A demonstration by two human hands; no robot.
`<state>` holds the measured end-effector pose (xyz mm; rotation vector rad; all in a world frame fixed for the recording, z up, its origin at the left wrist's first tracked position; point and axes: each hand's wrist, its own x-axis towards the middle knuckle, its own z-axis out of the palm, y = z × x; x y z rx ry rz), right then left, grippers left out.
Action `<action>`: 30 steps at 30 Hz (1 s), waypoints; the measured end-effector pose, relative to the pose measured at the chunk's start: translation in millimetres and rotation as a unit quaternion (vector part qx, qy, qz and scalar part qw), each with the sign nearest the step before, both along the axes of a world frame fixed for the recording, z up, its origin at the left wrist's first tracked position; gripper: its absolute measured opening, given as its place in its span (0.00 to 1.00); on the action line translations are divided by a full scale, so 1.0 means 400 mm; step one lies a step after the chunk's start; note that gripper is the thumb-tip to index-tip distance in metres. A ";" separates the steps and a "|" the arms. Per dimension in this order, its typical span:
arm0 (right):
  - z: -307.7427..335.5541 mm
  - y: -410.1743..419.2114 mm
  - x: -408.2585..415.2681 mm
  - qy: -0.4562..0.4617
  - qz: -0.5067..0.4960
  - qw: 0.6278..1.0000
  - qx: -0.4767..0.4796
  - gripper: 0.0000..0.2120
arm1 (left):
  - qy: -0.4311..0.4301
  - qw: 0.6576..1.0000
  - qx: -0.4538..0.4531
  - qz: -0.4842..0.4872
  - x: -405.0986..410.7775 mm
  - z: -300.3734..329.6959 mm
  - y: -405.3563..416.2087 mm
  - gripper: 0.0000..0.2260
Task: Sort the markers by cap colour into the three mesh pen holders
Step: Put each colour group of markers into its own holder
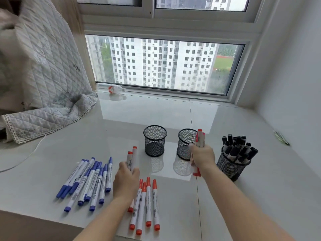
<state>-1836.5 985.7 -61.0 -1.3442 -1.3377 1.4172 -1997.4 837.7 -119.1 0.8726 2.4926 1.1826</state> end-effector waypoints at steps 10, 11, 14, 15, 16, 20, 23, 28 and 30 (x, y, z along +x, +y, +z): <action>0.084 0.192 -0.069 0.120 -0.137 0.976 0.122 0.05 | -0.027 0.992 0.117 -0.049 0.013 0.082 0.114 0.04; 0.071 0.204 -0.072 0.100 -0.129 0.979 0.123 0.05 | -0.015 0.990 0.127 -0.050 0.014 0.088 0.125 0.05; 0.026 0.227 -0.080 0.066 -0.111 0.986 0.104 0.05 | -0.020 0.985 0.164 -0.050 0.021 0.104 0.162 0.11; 0.012 0.232 -0.083 0.061 -0.099 0.988 0.097 0.05 | -0.031 0.982 0.179 -0.049 0.023 0.107 0.176 0.14; -0.001 0.237 -0.085 0.052 -0.080 0.991 0.091 0.06 | -0.044 0.979 0.191 -0.049 0.025 0.112 0.191 0.16; -0.041 0.236 -0.079 0.006 -0.017 0.996 0.089 0.07 | -0.087 0.972 0.200 -0.092 0.048 0.132 0.250 0.20; -0.055 0.207 -0.060 -0.005 0.013 0.995 0.101 0.08 | -0.152 0.948 0.244 -0.138 0.079 0.141 0.282 0.17; -0.069 0.139 -0.009 -0.054 0.007 0.992 0.115 0.06 | -0.259 0.904 0.313 -0.136 0.145 0.170 0.321 0.15; -0.067 0.112 0.018 -0.067 -0.021 0.989 0.129 0.09 | -0.303 0.878 0.346 -0.136 0.178 0.185 0.331 0.14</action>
